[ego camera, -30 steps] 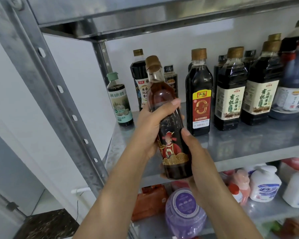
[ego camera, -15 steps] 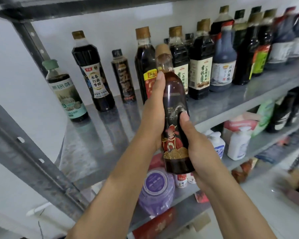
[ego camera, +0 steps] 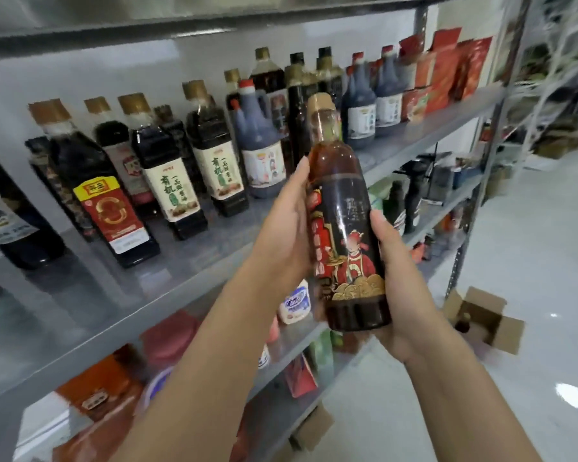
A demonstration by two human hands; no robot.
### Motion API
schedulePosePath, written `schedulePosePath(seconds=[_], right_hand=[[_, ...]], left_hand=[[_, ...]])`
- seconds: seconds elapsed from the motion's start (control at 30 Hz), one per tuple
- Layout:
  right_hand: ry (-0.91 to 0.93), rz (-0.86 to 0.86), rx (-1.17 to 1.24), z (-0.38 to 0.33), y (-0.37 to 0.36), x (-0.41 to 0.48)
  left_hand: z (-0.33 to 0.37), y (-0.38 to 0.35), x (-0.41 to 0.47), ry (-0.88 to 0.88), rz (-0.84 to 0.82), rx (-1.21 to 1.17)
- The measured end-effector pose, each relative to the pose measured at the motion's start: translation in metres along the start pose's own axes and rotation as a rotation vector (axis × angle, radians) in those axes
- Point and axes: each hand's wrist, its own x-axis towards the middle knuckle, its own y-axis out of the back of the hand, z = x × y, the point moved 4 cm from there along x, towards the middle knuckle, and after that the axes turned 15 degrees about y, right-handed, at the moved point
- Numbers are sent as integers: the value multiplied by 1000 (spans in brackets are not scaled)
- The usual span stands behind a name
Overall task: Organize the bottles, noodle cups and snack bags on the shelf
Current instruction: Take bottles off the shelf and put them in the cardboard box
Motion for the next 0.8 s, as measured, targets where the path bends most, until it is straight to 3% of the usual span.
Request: schedulePosePath(seconds=[0.13, 0.3, 0.4, 0.8], right_hand=[[-30, 6, 59, -24, 56, 3], [142, 118, -380, -50, 130, 13], [246, 126, -571, -59, 167, 8], [221, 431, -641, -84, 326, 33]], left_hand=[[-24, -48, 36, 42, -66, 54], [-45, -89, 82, -37, 125, 230], [-66, -111, 108, 18, 208, 300], [-133, -223, 245, 218, -49, 555]])
